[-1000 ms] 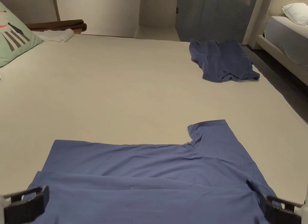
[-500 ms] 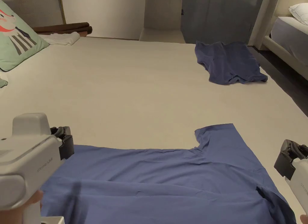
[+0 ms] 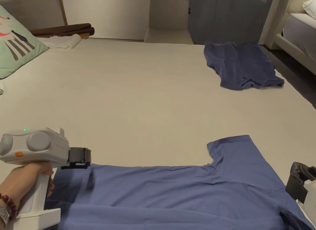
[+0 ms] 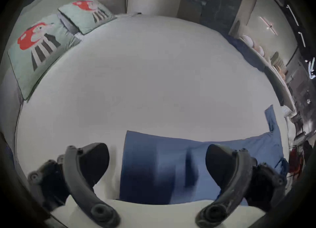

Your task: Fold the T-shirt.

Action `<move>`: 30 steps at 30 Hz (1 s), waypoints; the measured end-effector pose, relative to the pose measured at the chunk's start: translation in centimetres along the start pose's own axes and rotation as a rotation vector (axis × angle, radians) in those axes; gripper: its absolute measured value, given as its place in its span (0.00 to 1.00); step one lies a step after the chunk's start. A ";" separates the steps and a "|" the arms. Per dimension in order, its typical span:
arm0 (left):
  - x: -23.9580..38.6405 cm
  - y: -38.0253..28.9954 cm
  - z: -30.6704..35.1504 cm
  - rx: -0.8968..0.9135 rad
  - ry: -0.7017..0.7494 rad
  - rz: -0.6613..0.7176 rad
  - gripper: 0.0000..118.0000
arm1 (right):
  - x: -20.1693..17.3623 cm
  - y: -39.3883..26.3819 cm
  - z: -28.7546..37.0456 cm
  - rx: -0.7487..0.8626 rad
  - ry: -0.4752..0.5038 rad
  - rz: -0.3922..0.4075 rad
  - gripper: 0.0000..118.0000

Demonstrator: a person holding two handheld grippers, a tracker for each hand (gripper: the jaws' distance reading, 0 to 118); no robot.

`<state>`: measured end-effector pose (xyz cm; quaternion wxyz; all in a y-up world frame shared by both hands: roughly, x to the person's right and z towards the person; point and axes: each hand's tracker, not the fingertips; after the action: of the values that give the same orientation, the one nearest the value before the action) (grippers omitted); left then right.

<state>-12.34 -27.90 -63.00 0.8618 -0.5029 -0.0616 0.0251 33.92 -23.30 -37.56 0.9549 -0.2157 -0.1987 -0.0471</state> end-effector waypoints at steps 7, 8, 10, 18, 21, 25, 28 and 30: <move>-0.4 -0.7 -1.9 -0.037 0.072 0.034 0.57 | 0.0 -0.4 -2.5 -0.079 0.013 -0.002 0.00; -0.2 -1.0 -1.5 -0.016 0.074 0.024 0.53 | 0.1 -0.3 -3.0 -0.091 0.018 -0.004 0.00; 0.2 -1.2 -0.5 0.001 0.050 0.000 0.30 | 0.3 0.6 -4.6 -0.149 0.037 0.005 0.00; 1.5 -1.5 2.5 0.083 -0.013 -0.035 0.02 | 3.0 4.1 -16.3 -0.490 0.062 -0.020 0.86; 1.4 -1.4 2.5 0.087 -0.016 -0.048 0.02 | 3.2 2.4 -19.8 -0.668 0.050 -0.006 0.85; 1.1 -1.6 2.3 0.081 -0.014 -0.056 0.02 | 1.6 0.2 -20.2 -0.723 0.032 0.085 0.68; 0.9 -1.8 2.2 0.078 -0.009 -0.059 0.02 | 1.7 1.4 -19.0 -0.681 0.056 0.084 0.21; 0.9 -1.8 2.5 0.083 -0.011 -0.059 0.02 | 1.2 1.9 -18.0 -0.674 0.042 0.141 0.03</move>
<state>-11.81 -26.54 -60.18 0.8819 -0.4645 -0.0800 0.0052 41.82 -29.31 -52.72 0.8347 -0.5313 -0.1366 -0.0482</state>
